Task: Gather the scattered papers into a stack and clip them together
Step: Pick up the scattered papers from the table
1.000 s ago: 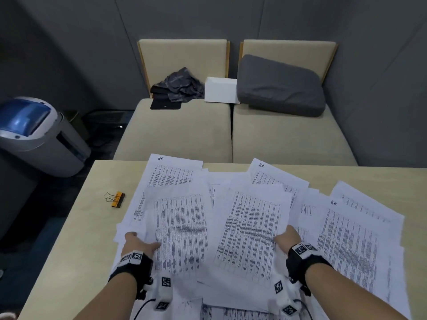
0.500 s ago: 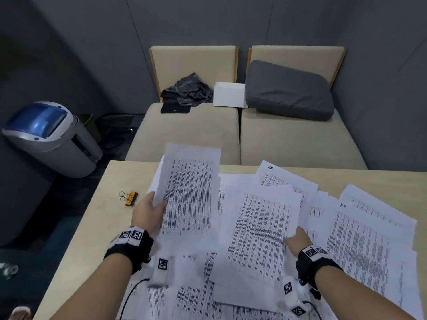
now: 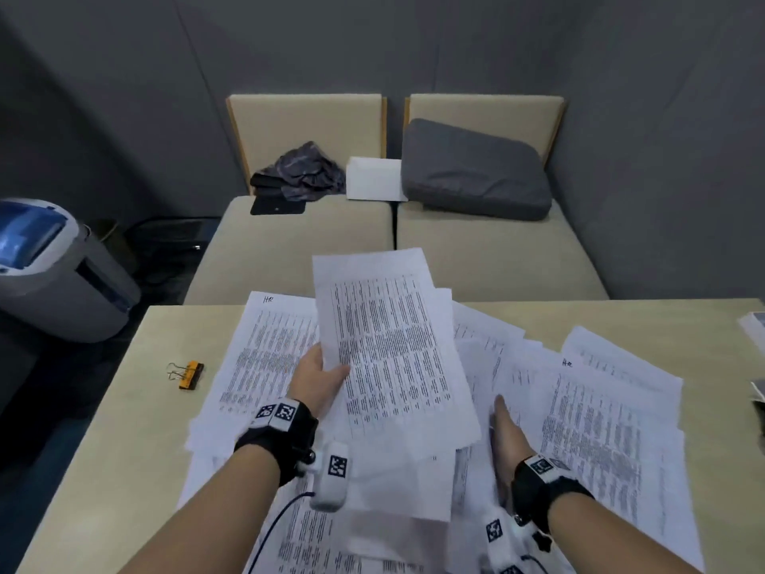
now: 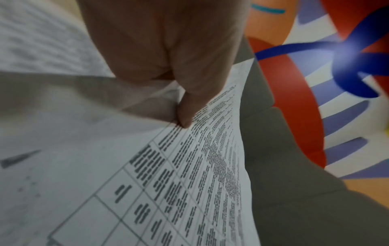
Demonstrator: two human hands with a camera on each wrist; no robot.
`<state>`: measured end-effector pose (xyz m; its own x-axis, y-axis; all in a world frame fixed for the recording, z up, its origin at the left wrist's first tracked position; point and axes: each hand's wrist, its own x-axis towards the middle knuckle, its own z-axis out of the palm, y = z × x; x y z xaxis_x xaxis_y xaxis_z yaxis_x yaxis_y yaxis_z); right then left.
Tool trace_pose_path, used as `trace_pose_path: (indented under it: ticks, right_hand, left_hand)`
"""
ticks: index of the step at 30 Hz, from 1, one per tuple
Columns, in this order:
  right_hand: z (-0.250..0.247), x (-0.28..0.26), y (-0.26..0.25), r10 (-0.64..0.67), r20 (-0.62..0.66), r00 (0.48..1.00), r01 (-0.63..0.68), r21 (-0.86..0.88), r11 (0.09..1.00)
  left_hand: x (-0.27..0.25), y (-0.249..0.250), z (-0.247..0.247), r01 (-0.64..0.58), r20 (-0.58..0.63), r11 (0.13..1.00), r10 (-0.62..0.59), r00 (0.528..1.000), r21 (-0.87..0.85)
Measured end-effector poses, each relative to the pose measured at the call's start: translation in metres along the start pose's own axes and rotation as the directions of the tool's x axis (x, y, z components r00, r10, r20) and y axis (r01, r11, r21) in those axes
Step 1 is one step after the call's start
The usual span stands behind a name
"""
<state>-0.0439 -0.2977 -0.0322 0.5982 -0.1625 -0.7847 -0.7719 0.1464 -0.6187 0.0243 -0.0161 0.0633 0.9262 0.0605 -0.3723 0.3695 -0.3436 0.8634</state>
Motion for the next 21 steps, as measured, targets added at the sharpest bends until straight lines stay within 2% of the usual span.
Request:
trace_pose_path:
  ticks: [1, 3, 5, 7, 8, 10, 11, 12, 15, 16, 18, 21]
  right_hand:
    - [-0.002, 0.005, 0.001, -0.005, 0.047, 0.999, 0.001, 0.085, 0.996]
    - [-0.006, 0.005, -0.002, 0.017, 0.082, 0.996, -0.027, 0.122, 0.992]
    - [-0.008, 0.006, -0.003, 0.032, 0.093, 0.995, -0.030, -0.031, 0.999]
    - [-0.010, 0.007, 0.000, -0.055, 0.077, 0.996, 0.074, -0.265, 0.961]
    - [-0.011, 0.008, 0.002, -0.116, 0.078, 0.990, 0.136, -0.364, 0.921]
    - [-0.011, 0.009, 0.004, -0.187, 0.101, 0.977, 0.212, -0.437, 0.874]
    - [-0.011, 0.009, 0.005, -0.206, 0.101, 0.973, 0.229, -0.442, 0.867]
    - [-0.012, 0.010, 0.005, -0.210, 0.105, 0.972, 0.235, -0.436, 0.869]
    - [-0.018, 0.007, -0.002, -0.233, 0.124, 0.965, 0.263, -0.392, 0.881]
    - [-0.021, 0.004, -0.007, -0.248, 0.144, 0.958, 0.285, -0.384, 0.878]
    - [-0.025, 0.003, -0.014, -0.274, 0.172, 0.946, 0.320, -0.361, 0.876]
    - [-0.031, 0.004, -0.021, -0.279, 0.171, 0.945, 0.323, -0.338, 0.884]
  left_hand:
    - [0.003, -0.009, 0.013, 0.020, 0.013, 0.999, -0.021, 1.000, 0.025]
    - [0.005, -0.025, 0.035, 0.089, 0.058, 0.994, -0.094, 0.994, 0.069]
    - [0.007, -0.042, 0.053, 0.155, 0.154, 0.975, -0.180, 0.972, 0.159]
    - [0.011, -0.059, 0.068, 0.172, 0.203, 0.930, -0.246, 0.948, 0.324]
    - [0.013, -0.065, 0.074, 0.170, 0.172, 0.872, -0.275, 0.946, 0.458]
    - [0.015, -0.070, 0.079, 0.194, -0.005, 0.729, -0.254, 0.967, 0.657]
    - [0.013, -0.067, 0.079, 0.225, -0.080, 0.711, -0.232, 0.969, 0.666]
    - [0.011, -0.065, 0.079, 0.242, -0.112, 0.745, -0.220, 0.969, 0.622]
    - [0.011, -0.066, 0.072, 0.247, -0.096, 0.913, -0.228, 0.969, 0.326]
    - [0.009, -0.066, 0.069, 0.248, -0.080, 0.933, -0.235, 0.969, 0.262]
    - [0.003, -0.063, 0.063, 0.263, -0.030, 0.928, -0.264, 0.964, 0.264]
    - [-0.011, -0.060, 0.064, 0.258, 0.112, 0.943, -0.285, 0.952, 0.209]
